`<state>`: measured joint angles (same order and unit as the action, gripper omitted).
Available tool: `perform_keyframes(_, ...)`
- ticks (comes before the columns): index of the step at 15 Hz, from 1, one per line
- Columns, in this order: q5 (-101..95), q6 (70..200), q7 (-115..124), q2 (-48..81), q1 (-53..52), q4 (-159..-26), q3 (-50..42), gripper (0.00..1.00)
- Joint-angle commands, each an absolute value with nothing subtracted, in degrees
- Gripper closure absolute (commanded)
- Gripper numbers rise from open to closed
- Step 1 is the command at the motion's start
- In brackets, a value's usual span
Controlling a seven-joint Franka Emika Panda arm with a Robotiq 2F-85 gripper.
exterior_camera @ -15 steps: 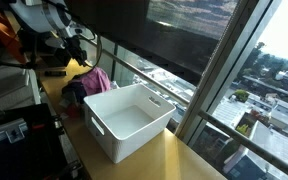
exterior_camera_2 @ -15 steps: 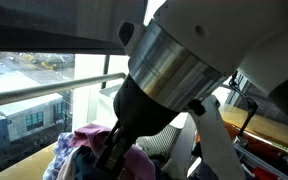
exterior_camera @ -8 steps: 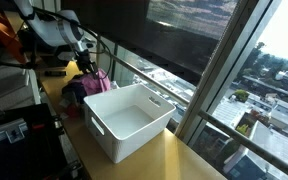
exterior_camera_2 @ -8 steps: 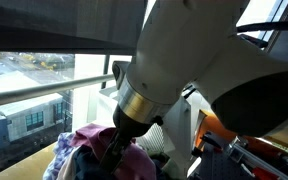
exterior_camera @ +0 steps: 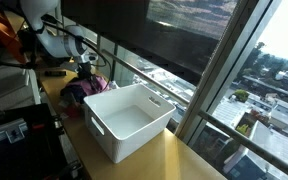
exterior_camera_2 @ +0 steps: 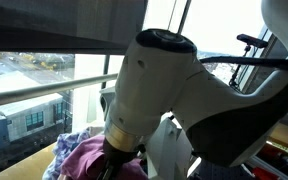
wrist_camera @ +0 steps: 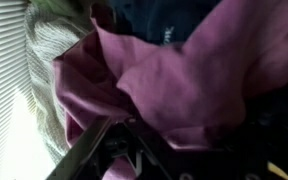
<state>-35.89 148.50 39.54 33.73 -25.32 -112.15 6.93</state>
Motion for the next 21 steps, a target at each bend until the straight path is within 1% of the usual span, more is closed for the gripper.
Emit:
perform_keyframes(1,-29.2,150.0,33.9,34.0,-25.6,-111.1,7.9,0.66)
perform_keyframes(5,-22.5,150.4,28.5,29.8,-26.0,-112.2,7.7,0.95)
perform_keyframes(6,-21.4,150.4,27.7,28.7,-26.2,-112.4,7.5,0.98)
perform_keyframes(7,-20.6,150.4,26.9,27.1,-26.3,-112.7,7.5,0.94)
perform_keyframes(8,-19.9,150.2,26.4,25.7,-26.4,-112.9,7.6,0.96)
perform_keyframes(16,-17.6,150.0,23.7,15.9,-24.9,-113.6,8.4,0.95)
perform_keyframes(21,-16.3,149.5,21.7,10.3,-21.7,-114.6,8.1,0.95)
